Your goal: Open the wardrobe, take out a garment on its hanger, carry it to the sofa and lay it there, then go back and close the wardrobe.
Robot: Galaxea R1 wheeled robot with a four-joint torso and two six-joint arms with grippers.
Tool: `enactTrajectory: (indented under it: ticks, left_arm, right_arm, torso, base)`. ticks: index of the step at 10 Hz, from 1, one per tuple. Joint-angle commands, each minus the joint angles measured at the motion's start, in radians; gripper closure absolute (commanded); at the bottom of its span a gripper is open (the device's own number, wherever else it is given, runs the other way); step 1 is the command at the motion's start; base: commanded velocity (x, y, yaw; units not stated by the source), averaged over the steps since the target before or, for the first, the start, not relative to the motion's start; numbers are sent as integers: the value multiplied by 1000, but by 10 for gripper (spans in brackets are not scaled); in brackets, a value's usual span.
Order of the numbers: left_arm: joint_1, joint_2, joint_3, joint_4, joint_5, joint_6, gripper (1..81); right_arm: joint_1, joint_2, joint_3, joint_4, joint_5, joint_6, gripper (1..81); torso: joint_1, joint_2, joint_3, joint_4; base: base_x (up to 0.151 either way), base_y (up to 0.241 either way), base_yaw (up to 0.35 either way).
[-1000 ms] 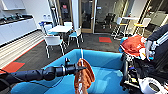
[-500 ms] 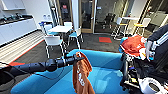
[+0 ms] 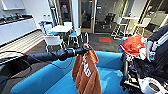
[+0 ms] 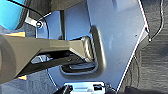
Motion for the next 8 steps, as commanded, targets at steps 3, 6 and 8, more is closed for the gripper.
enactTrajectory:
  ticks: [3, 6, 8]
  left_arm:
    - [-225, 174, -264, 7, -116, -106, 811]
    - [-225, 150, -400, 7, -104, -115, 811]
    - [-199, 89, -437, 20, -83, -115, 811]
  right_arm:
    - [14, 10, -28, 0, -56, 1, 10]
    - [14, 12, -31, 0, -56, 1, 10]
    - [16, 13, -31, -2, -57, 1, 10]
  torso:
    - [0, 0, 0, 0]
    - [0, 0, 0, 0]
    - [0, 0, 0, 0]
  base:
    - [0, 0, 0]
    - [0, 0, 0]
    - [0, 0, 0]
